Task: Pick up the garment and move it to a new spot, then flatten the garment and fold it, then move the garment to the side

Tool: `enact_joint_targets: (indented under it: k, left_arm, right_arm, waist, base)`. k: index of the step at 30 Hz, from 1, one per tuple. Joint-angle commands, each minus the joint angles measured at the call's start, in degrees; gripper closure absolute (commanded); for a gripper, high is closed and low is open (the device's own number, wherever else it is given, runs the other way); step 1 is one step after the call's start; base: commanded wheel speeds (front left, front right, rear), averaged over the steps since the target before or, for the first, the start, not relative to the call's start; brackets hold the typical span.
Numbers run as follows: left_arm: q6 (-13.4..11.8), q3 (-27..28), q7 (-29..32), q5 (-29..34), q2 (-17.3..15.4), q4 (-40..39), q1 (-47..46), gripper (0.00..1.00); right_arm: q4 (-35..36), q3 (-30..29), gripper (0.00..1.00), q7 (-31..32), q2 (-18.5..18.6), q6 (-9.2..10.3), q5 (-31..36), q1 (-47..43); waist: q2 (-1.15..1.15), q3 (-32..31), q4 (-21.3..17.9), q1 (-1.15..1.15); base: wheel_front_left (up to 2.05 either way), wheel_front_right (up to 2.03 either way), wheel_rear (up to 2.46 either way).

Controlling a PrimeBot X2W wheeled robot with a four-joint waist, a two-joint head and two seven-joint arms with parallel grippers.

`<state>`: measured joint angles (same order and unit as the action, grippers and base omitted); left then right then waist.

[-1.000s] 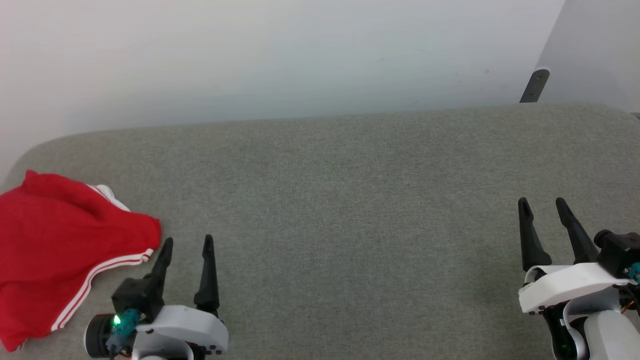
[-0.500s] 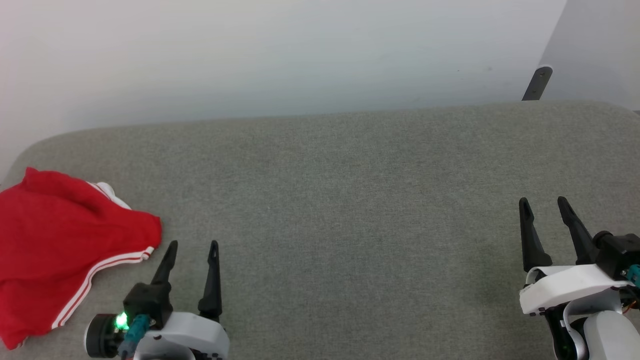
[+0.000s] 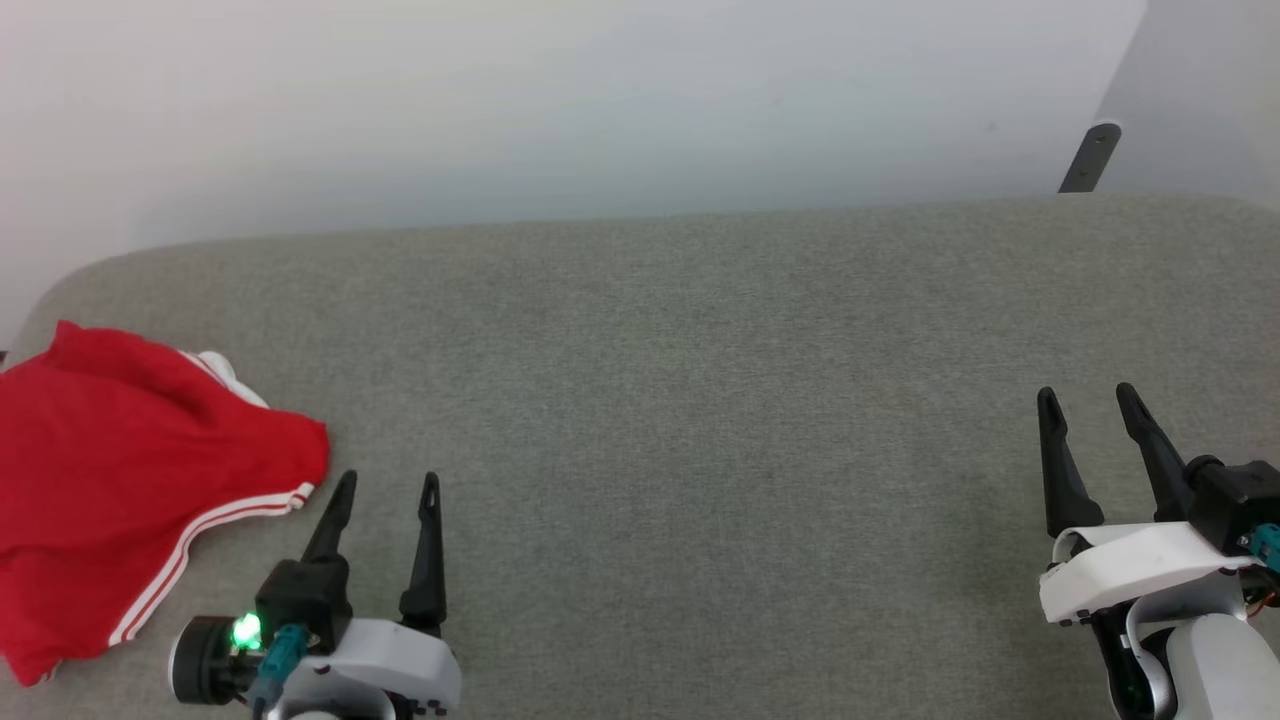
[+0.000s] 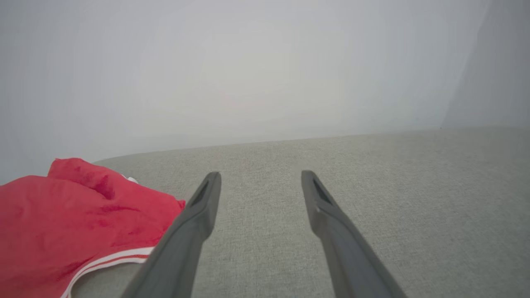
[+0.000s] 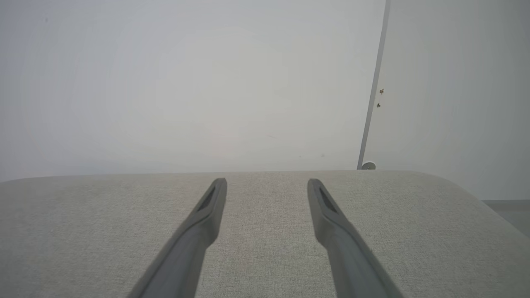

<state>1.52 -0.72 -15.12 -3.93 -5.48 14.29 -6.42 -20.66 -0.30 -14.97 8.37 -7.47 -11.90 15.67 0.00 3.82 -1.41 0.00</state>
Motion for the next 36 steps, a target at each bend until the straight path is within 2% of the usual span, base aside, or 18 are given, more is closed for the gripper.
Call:
enact_joint_targets:
  k: [1,7,12,30,36]
  left_arm:
    - [0.24,0.17,-0.05,0.16,0.16,0.14,-0.47,0.0]
    - [0.23,0.34,-0.05,-0.02,0.74,0.33,-0.72,0.0]
    - [-0.2,0.54,-0.04,0.4,0.94,1.12,0.16,0.0]
    - [-1.15,2.06,-0.04,-1.39,2.09,0.19,4.58,0.0]
    - [-2.65,4.32,-0.04,-3.17,2.46,-3.0,6.98,0.0]
  right_arm:
    - [0.08,-0.03,0.0,-0.31,0.12,-0.04,-0.12,-0.05]
    - [0.64,0.77,0.0,-0.31,0.25,-0.04,-0.91,-0.68]
    - [0.66,2.16,0.0,-0.31,0.34,-0.04,-1.19,-1.17]
    - [-1.52,10.38,0.0,-0.31,-0.43,-0.04,-2.75,-2.07]
    - [-2.62,15.96,0.0,-0.31,-0.41,-0.03,-3.4,1.76]
  waist:
    - [0.0,0.09,0.5,0.0]
    - [0.0,-0.05,3.52,0.0]
    - [0.0,-0.5,7.95,0.0]
    - [0.0,-2.86,30.01,0.0]
    - [0.0,-1.03,31.75,0.0]
  base:
    - [0.0,0.0,0.0]
    - [0.0,0.0,0.0]
    - [0.0,0.0,0.0]
    - [0.0,0.0,0.0]
    - [0.0,0.0,0.0]
